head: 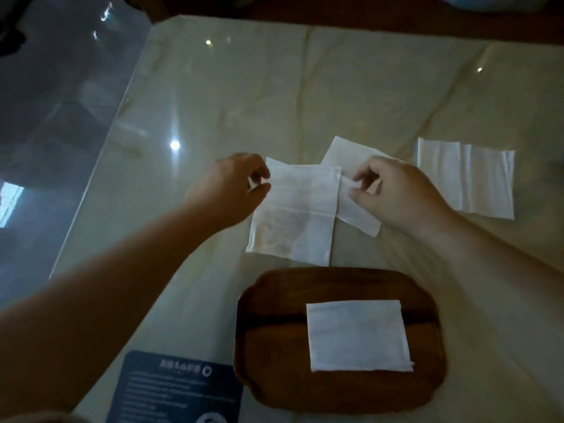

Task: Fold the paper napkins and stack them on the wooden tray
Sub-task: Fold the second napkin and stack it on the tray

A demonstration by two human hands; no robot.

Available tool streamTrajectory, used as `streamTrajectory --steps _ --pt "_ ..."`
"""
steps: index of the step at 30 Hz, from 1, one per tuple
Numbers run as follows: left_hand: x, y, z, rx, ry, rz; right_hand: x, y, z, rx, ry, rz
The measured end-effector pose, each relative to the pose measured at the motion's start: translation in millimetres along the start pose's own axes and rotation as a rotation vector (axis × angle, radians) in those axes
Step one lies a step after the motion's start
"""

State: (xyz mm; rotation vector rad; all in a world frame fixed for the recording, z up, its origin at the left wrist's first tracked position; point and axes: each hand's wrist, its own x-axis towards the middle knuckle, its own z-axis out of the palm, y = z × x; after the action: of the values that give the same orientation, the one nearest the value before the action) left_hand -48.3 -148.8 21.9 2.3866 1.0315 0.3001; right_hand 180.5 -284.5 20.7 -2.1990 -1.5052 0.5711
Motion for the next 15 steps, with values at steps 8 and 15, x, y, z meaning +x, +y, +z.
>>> streamTrajectory --steps 8,15 --pt "60 -23 8 0.171 -0.153 0.063 56 2 21 -0.038 0.035 0.153" --pt "76 -31 26 0.216 -0.215 0.058 69 -5 29 -0.099 -0.059 0.122"
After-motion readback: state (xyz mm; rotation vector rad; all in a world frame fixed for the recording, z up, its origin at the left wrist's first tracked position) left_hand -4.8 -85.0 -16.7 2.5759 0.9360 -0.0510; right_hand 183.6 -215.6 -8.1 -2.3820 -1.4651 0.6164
